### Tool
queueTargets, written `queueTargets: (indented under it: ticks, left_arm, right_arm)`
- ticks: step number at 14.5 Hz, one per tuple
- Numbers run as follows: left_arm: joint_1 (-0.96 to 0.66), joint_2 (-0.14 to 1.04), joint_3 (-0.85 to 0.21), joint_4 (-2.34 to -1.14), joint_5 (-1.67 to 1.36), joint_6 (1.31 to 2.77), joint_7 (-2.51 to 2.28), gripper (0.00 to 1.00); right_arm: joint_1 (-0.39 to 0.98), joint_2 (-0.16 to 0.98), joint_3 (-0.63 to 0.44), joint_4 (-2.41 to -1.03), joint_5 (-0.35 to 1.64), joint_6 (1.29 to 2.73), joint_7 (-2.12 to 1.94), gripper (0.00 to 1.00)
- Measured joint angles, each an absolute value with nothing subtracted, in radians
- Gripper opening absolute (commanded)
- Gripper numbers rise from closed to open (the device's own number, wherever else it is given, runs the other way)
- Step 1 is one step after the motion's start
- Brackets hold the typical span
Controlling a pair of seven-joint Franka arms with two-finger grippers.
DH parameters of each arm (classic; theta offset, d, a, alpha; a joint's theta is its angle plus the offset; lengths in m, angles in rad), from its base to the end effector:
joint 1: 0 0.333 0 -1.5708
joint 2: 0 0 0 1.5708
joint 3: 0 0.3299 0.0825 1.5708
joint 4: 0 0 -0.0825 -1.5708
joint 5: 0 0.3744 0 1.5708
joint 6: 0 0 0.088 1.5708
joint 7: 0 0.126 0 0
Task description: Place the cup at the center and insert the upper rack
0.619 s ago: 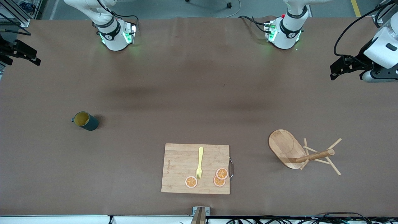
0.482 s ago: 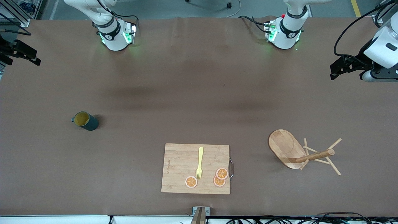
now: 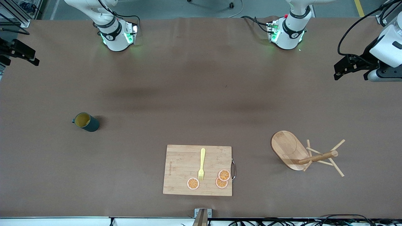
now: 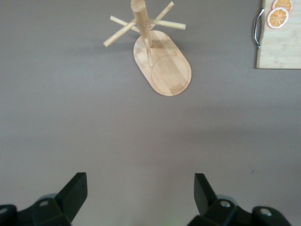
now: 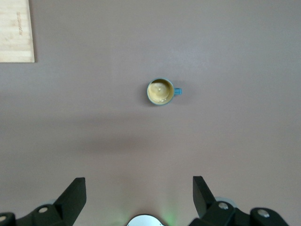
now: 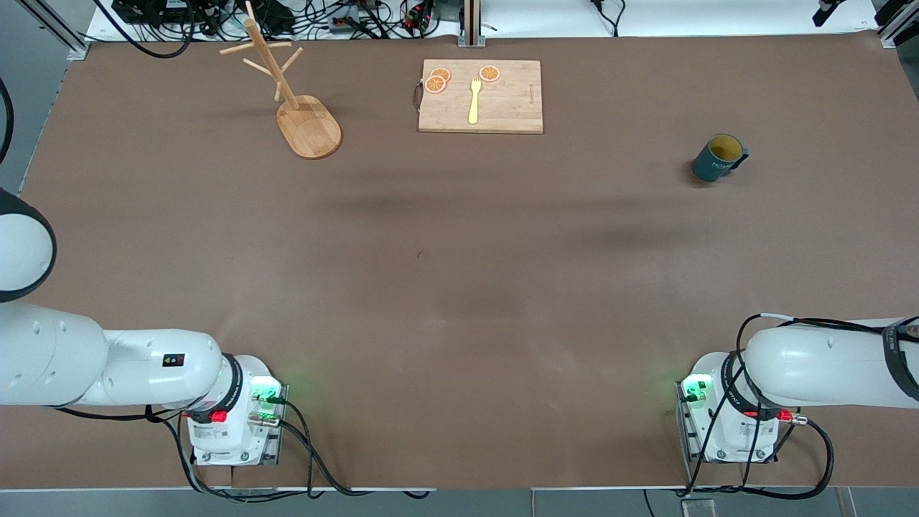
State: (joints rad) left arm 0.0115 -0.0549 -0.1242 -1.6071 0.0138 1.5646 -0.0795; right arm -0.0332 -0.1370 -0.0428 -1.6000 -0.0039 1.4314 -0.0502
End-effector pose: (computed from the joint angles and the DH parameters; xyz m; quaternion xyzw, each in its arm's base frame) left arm 0.5234 -0.0594 0.6313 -0.9998 0.0164 -0.0069 0.0097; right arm 0.4825 -0.0390 0.6646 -0.9998 0.0129 0.0158 0.0020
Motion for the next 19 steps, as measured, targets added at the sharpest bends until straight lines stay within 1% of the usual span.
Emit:
queueTargets:
  ticks: [3, 6, 8, 10, 14, 17, 19]
  left_arm:
    - [0.014, -0.042, -0.124, -1.607, 0.014, 1.562, -0.079, 1.0]
    - [0.014, -0.027, -0.124, -1.606, 0.014, 1.561, -0.079, 1.0]
    - [0.014, -0.023, -0.124, -1.605, 0.013, 1.563, -0.081, 1.0]
    - [0.014, -0.02, -0.124, -1.604, 0.013, 1.569, -0.087, 1.0]
    - [0.014, -0.001, -0.124, -1.603, 0.013, 1.587, -0.099, 1.0]
    - [0.015, 0.014, -0.123, -1.603, 0.013, 1.588, -0.125, 1.0]
    - [0.016, 0.024, -0.122, -1.603, 0.013, 1.596, -0.137, 1.0]
  right_arm:
    - [-0.034, -0.098, -0.045, -1.601, -0.004, 1.43, -0.049, 1.0]
    - [-0.063, 0.041, -0.049, -1.605, -0.003, 1.462, -0.063, 1.0]
    - [-0.095, 0.126, -0.05, -1.604, -0.002, 1.56, -0.172, 1.0]
    - [-0.116, 0.185, -0.05, -1.618, 0.0, 1.673, -0.318, 1.0]
    - [-0.141, 0.311, -0.051, -1.712, 0.011, 1.929, -0.496, 1.0]
    - [-0.14, 0.38, -0.047, -1.758, 0.014, 2.015, -0.557, 1.0]
    - [-0.139, 0.391, -0.044, -1.8, 0.015, 2.079, -0.623, 1.0]
